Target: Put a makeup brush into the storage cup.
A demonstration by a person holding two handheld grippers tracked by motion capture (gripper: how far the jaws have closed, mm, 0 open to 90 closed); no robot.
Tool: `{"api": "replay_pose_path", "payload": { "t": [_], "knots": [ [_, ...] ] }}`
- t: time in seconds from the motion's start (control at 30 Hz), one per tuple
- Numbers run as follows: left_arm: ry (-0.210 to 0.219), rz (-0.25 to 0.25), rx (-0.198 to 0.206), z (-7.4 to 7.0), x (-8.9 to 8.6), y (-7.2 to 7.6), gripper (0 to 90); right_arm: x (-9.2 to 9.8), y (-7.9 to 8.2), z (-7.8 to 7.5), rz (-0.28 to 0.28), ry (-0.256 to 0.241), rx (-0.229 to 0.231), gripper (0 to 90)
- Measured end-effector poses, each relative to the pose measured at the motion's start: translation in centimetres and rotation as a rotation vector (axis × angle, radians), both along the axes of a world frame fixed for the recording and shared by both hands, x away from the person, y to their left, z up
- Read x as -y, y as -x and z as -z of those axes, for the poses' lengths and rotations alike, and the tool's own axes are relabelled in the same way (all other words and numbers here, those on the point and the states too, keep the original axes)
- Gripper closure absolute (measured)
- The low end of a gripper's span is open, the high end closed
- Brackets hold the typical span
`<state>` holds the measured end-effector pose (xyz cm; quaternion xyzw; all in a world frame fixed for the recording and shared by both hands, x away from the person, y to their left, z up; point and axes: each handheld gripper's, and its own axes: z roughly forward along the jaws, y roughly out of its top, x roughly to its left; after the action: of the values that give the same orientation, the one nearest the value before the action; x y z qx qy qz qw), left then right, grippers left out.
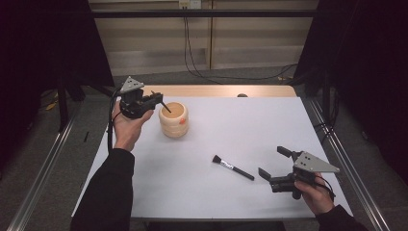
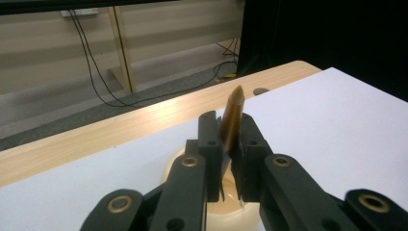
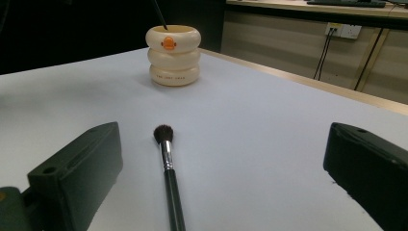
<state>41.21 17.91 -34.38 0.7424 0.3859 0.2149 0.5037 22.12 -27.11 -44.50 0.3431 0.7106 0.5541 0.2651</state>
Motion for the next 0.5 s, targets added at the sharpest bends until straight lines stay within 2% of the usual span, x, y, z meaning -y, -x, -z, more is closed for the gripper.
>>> {"api": "replay_pose_path", "payload": {
  "t": [0.23,0.5],
  "knots": [
    [-0.029,0.003,-0.025,1.1,0.6,-0.1,83.9,0.0,0.0,0.0,-0.006,0.001,-0.002,0.0],
    [-0.024,0.010,-0.049,2.6,0.8,-0.1,83.9,0.0,0.0,0.1,-0.012,-0.001,-0.011,0.0]
  ]
}}
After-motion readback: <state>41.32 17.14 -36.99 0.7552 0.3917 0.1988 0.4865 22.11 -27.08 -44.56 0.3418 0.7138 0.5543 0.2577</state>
